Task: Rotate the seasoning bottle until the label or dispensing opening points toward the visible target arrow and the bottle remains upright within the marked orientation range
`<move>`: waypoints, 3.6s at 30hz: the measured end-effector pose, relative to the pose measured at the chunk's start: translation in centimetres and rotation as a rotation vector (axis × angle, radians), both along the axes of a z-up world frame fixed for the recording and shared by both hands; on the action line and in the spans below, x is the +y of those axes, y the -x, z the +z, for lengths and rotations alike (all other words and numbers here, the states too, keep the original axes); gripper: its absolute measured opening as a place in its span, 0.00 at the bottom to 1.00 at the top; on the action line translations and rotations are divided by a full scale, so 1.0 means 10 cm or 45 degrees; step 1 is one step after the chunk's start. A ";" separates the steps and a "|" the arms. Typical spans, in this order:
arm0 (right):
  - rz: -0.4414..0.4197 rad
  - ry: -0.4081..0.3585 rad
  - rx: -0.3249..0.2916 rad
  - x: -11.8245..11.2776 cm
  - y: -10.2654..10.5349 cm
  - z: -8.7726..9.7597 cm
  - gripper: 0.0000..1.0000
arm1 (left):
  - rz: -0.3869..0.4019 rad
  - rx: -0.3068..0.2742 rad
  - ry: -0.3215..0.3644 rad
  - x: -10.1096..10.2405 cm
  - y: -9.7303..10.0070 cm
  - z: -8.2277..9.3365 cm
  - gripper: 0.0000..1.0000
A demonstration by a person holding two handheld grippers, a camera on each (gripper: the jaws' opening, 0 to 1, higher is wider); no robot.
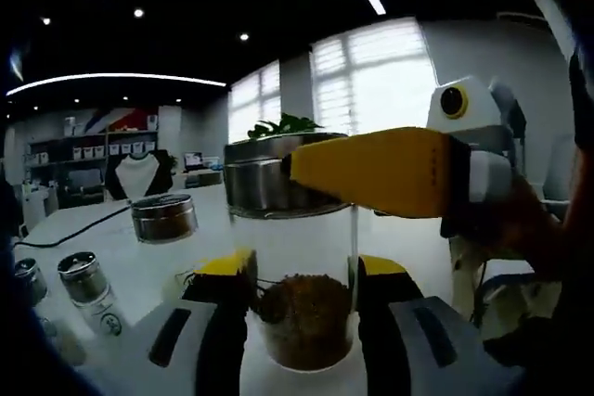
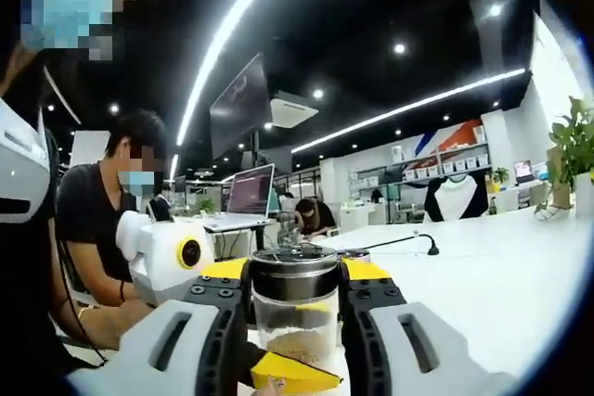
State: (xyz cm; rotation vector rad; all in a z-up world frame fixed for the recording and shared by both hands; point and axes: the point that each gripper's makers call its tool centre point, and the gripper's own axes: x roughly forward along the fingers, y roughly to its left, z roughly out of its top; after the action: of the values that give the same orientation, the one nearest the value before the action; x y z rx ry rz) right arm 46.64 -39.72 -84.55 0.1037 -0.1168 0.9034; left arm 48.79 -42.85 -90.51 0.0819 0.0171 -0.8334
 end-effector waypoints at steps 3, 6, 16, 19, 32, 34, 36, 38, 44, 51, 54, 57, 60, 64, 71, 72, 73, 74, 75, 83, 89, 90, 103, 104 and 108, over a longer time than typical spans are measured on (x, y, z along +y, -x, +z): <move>-0.073 0.013 -0.011 0.00 -0.02 -0.01 0.35 | 0.080 -0.013 0.000 0.01 -0.04 -0.01 0.47; -0.149 0.038 -0.031 0.02 -0.04 -0.05 0.35 | 0.107 0.016 0.022 0.00 -0.10 -0.06 0.47; -0.244 0.028 -0.009 0.06 -0.05 -0.08 0.37 | 0.248 0.003 0.021 0.06 -0.10 -0.09 0.47; -0.269 0.053 -0.011 0.06 -0.08 -0.12 0.37 | 0.289 0.018 -0.009 0.08 -0.11 -0.12 0.47; -0.327 0.051 -0.005 0.00 -0.16 -0.16 0.38 | 0.341 0.003 -0.029 0.09 -0.09 -0.12 0.47; -0.316 0.052 -0.016 0.00 -0.16 -0.15 0.37 | 0.336 0.007 -0.020 0.08 -0.09 -0.11 0.47; -0.292 0.044 -0.038 0.00 -0.15 -0.13 0.37 | 0.331 0.007 -0.004 0.08 -0.08 -0.09 0.47; -0.269 0.020 -0.034 -0.01 -0.16 -0.11 0.37 | 0.324 0.003 0.005 0.08 -0.08 -0.07 0.47; -0.195 -0.043 -0.030 -0.07 -0.17 -0.05 0.37 | 0.272 0.004 0.040 0.05 -0.07 0.01 0.46; -0.103 -0.063 -0.044 -0.13 -0.15 0.02 0.37 | 0.170 -0.013 0.033 -0.02 -0.06 0.09 0.45; -0.082 -0.082 -0.030 -0.15 -0.15 0.02 0.37 | 0.135 -0.016 0.028 -0.05 -0.06 0.09 0.46; -0.074 -0.076 -0.038 -0.15 -0.12 0.02 0.36 | 0.087 -0.024 0.008 -0.09 -0.05 0.08 0.47; -0.053 -0.062 -0.056 -0.15 -0.09 0.02 0.36 | -0.017 0.002 0.031 -0.16 -0.02 0.07 0.47; -0.020 -0.067 -0.056 -0.16 -0.07 0.03 0.36 | -0.167 0.062 0.072 -0.23 0.01 0.06 0.48; -0.005 -0.062 -0.071 -0.17 -0.05 0.05 0.36 | -0.195 0.035 0.034 -0.27 0.01 0.09 0.48; -0.004 -0.067 -0.068 -0.17 -0.05 0.06 0.36 | -0.198 0.047 0.058 -0.28 0.01 0.10 0.48; -0.001 -0.070 -0.066 -0.18 -0.06 0.06 0.37 | -0.199 0.051 0.070 -0.29 0.01 0.10 0.48; -0.002 -0.071 -0.062 -0.18 -0.06 0.06 0.37 | -0.194 0.048 0.072 -0.30 0.01 0.09 0.48; -0.003 -0.074 -0.059 -0.19 -0.07 0.05 0.37 | -0.189 0.046 0.072 -0.30 0.01 0.09 0.48; 0.006 -0.094 -0.040 -0.23 -0.08 0.04 0.37 | -0.115 0.031 0.085 -0.31 -0.01 0.09 0.48; -0.043 -0.095 -0.036 -0.26 -0.11 0.05 0.36 | 0.040 -0.019 0.084 -0.28 -0.10 0.10 0.48; -0.052 -0.090 -0.033 -0.26 -0.11 0.04 0.36 | 0.060 -0.022 0.083 -0.27 -0.11 0.10 0.48; -0.225 -0.020 0.002 -0.15 -0.11 -0.07 0.37 | 0.295 -0.075 0.103 -0.09 -0.22 0.06 0.47; -0.228 -0.025 0.002 -0.13 -0.11 -0.07 0.38 | 0.314 -0.082 0.097 -0.08 -0.22 0.06 0.47; -0.257 -0.020 0.023 -0.09 -0.13 -0.08 0.41 | 0.365 -0.094 0.075 -0.04 -0.24 0.05 0.48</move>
State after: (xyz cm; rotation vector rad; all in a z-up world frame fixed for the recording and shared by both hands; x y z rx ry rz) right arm 47.96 -40.62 -85.36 0.1123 -0.1157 0.6999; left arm 51.19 -43.21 -90.00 0.0534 -0.0642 -0.5438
